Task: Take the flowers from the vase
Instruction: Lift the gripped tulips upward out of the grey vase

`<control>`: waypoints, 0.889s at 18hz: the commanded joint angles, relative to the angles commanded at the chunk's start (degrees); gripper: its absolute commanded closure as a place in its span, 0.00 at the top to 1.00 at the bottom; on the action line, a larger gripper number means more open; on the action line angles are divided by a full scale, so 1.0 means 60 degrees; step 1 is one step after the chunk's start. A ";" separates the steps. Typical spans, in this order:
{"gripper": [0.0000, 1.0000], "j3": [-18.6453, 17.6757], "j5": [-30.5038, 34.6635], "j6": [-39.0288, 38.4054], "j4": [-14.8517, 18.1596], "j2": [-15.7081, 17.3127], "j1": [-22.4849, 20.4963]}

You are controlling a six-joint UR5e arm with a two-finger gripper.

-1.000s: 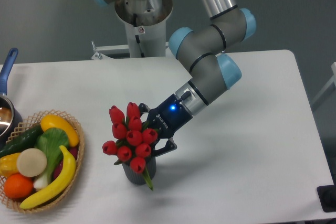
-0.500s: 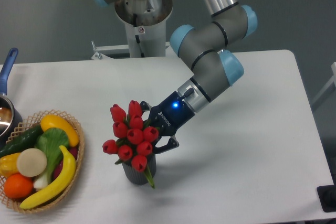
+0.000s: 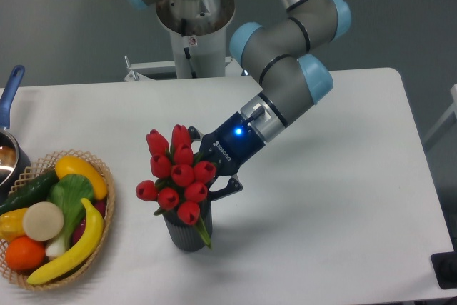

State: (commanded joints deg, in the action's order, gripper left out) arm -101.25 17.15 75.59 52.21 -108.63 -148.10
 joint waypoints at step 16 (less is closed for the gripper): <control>0.51 0.1245 -0.0104 -0.2547 0.0015 0.1025 -0.0220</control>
State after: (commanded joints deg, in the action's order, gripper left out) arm -93.79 16.52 60.30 52.29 -102.48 -149.41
